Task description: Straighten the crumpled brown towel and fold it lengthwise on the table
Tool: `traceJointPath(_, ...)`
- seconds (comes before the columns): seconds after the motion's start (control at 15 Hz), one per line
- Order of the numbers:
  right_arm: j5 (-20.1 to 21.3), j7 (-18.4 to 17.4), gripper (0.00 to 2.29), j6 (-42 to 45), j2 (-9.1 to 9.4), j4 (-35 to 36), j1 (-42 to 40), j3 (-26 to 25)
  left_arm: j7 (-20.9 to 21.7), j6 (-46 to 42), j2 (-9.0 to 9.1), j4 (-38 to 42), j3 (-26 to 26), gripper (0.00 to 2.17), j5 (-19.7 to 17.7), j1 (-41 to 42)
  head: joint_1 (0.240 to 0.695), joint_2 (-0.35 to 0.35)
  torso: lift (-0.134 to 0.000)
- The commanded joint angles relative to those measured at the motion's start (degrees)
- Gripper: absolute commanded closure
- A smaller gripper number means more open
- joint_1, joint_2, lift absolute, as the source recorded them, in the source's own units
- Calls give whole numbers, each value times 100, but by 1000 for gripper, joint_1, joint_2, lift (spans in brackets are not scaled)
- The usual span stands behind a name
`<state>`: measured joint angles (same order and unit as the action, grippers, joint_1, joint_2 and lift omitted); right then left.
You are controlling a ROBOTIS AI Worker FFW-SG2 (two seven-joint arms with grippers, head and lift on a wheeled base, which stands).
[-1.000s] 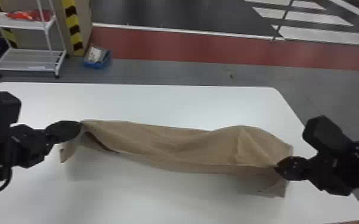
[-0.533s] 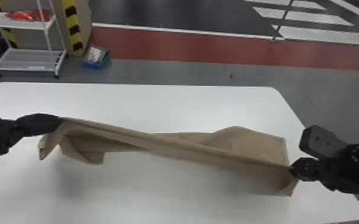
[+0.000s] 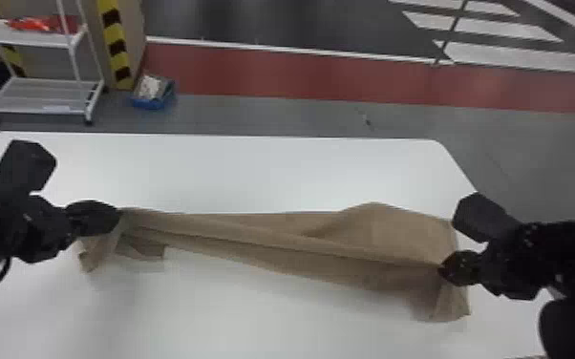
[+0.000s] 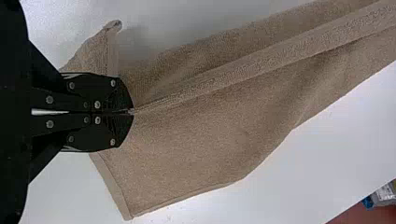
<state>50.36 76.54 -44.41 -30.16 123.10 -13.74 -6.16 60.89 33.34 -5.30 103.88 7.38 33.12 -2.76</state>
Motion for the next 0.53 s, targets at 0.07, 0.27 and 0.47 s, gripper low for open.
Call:
traceJointPath(0.07,9,-192,755,-354,-25,-119,109,150,-200,-51,-15,177,149,-1,-68,170,695,-183,-124)
traceJointPath(0.27,88,-614,340,-758,-60,-172,179,238,-341,90,20,405,360,26,-244,284,695,-170,-124)
traceJointPath(0.47,167,-684,296,-793,-183,-471,372,273,-341,107,64,475,351,26,-253,372,695,-176,-124)
